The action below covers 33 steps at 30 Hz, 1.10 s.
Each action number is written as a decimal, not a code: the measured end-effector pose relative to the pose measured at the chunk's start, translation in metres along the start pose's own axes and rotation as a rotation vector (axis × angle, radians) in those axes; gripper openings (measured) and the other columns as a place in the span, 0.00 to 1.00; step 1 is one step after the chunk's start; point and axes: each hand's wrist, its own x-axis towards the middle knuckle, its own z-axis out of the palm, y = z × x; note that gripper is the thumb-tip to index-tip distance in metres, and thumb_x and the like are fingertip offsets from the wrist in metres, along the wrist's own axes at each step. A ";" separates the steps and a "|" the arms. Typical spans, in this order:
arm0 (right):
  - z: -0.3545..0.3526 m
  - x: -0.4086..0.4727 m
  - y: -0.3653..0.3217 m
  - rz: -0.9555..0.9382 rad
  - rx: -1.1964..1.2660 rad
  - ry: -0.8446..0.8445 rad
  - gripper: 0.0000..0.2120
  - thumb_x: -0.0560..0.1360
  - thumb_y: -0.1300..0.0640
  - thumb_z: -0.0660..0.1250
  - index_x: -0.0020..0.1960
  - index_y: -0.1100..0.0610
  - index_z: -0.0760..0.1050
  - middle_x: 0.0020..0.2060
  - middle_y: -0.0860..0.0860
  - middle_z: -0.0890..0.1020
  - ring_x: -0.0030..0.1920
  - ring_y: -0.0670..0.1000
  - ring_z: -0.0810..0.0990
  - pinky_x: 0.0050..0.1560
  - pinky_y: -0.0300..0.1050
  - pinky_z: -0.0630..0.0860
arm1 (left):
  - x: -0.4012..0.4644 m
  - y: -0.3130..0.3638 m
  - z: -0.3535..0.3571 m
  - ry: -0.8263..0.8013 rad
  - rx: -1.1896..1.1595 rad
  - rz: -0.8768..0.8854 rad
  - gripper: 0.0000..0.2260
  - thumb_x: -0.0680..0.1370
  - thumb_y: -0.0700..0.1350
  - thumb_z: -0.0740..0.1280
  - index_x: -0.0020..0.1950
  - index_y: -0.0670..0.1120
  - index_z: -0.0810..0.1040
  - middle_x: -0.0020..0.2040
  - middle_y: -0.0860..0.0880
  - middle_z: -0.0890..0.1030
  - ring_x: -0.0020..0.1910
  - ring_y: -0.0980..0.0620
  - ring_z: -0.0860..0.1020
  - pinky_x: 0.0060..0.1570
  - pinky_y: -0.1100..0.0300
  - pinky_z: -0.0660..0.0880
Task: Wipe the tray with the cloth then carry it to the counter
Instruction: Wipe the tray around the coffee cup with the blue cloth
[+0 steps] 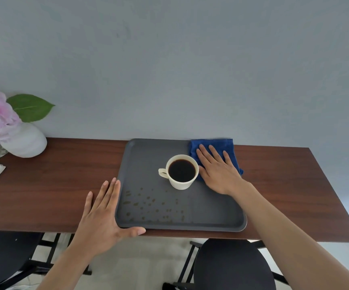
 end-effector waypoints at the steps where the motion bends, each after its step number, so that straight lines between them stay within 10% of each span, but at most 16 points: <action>1: 0.000 -0.003 0.000 -0.001 -0.002 -0.003 0.31 0.85 0.38 0.39 0.84 0.48 0.38 0.83 0.42 0.38 0.82 0.49 0.34 0.80 0.60 0.36 | 0.000 0.000 0.000 0.001 0.005 -0.001 0.66 0.60 0.88 0.56 0.83 0.50 0.35 0.85 0.54 0.40 0.83 0.55 0.36 0.82 0.42 0.41; 18: 0.034 -0.142 -0.052 0.049 0.067 -0.023 0.29 0.84 0.36 0.36 0.82 0.41 0.33 0.81 0.38 0.34 0.78 0.44 0.27 0.80 0.57 0.34 | -0.001 0.003 0.000 0.001 -0.012 -0.025 0.67 0.59 0.89 0.55 0.83 0.51 0.33 0.84 0.54 0.37 0.82 0.56 0.34 0.82 0.43 0.38; 33: 0.073 -0.149 -0.118 0.084 -0.059 0.218 0.28 0.86 0.41 0.47 0.82 0.52 0.60 0.81 0.47 0.62 0.81 0.56 0.60 0.74 0.62 0.55 | 0.002 0.001 0.002 -0.040 0.011 -0.032 0.69 0.57 0.90 0.52 0.84 0.47 0.36 0.85 0.50 0.40 0.83 0.50 0.37 0.82 0.40 0.41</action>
